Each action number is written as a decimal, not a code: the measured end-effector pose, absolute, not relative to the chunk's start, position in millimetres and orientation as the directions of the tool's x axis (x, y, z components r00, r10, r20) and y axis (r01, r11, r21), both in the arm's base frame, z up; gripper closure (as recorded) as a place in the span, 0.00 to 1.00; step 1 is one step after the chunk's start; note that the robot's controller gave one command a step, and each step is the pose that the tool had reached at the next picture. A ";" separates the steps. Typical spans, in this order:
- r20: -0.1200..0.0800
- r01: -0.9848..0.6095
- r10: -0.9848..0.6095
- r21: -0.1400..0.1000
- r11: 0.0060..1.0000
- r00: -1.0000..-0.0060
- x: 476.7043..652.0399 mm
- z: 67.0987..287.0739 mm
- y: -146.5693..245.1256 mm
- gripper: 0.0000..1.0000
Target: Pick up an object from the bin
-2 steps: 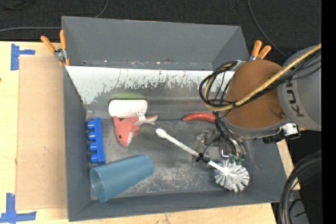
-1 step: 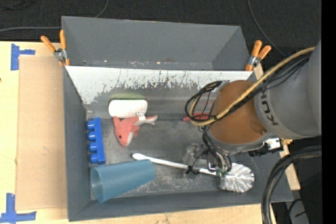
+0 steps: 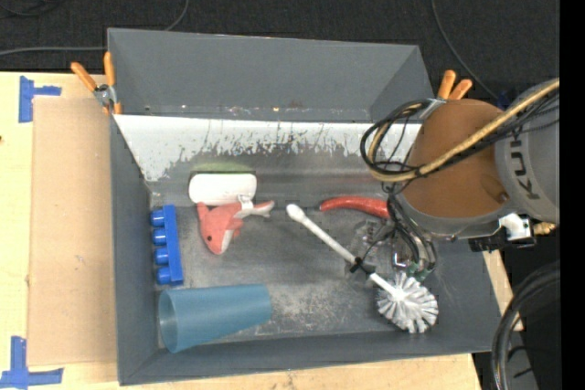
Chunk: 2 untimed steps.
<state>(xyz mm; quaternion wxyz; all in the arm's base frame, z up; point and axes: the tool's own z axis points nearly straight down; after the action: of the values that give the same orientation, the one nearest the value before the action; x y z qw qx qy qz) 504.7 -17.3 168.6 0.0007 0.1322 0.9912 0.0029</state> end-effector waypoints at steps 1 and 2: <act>0.033 0.193 0.193 0.002 0.981 -0.981 504.8 264.6 -19.7 1.00; 0.020 0.201 0.201 0.004 0.980 -0.979 510.4 201.0 -18.3 1.00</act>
Offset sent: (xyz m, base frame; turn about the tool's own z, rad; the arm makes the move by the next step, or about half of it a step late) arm 0.0067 -0.0015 -0.0025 -0.0522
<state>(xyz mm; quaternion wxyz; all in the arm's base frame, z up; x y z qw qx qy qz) 510.4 -18.3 201.0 -0.0098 0.1009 0.9948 0.0029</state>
